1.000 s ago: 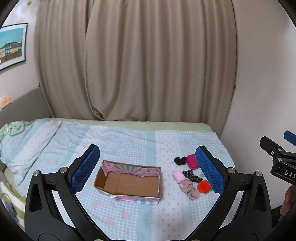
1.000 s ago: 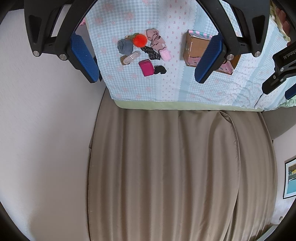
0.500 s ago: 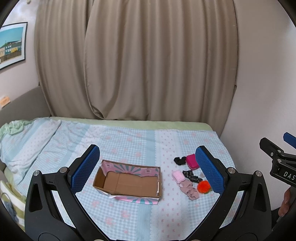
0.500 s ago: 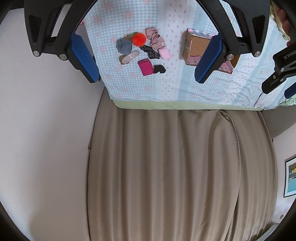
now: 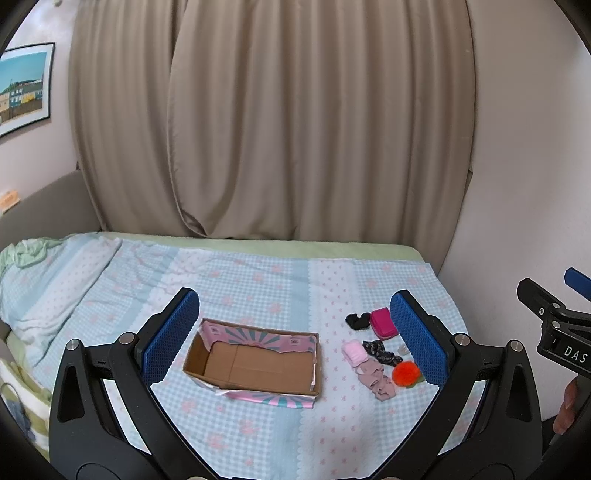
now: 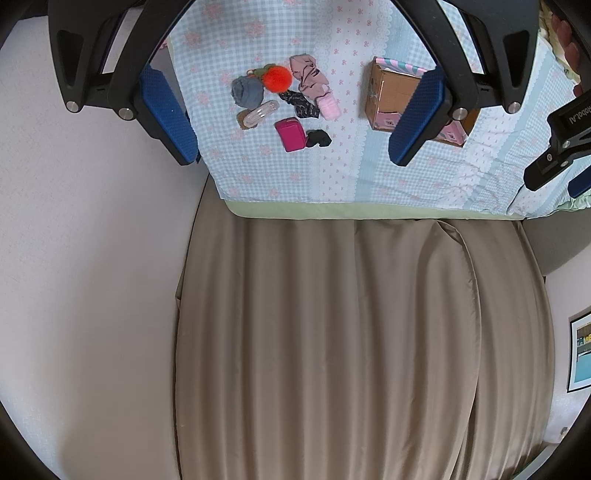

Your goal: Organize soft objects

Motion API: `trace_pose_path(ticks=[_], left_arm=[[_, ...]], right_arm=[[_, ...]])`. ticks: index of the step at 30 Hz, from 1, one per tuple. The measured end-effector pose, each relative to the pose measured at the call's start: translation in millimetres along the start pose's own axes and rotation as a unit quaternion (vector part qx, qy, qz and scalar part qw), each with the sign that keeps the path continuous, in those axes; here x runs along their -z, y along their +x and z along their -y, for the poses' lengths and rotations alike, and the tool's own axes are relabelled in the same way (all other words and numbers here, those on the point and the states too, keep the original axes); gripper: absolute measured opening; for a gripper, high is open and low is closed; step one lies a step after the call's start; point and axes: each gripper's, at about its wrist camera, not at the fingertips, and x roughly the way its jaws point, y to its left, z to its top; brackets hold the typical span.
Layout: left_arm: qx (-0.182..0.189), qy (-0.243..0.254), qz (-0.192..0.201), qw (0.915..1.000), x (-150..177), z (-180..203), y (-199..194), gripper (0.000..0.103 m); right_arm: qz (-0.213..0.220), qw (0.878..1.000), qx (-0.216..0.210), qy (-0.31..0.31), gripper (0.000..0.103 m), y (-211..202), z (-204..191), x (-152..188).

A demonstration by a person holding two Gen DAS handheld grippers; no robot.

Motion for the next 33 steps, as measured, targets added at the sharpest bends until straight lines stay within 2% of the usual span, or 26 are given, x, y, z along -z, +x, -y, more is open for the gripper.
trace_pose_path(ticks=[20,33], left_arm=[[0.0,-0.001,-0.004,1.0,-1,3,5,0.102],[0.021,-0.003,-0.025,0.9994,-9,1,37,0.102]], right_arm=[[-0.001,1.0,-0.001,0.002,0.103,0,1,0],[-0.009,1.0,0.014,0.005,0.103,9,-5,-2]])
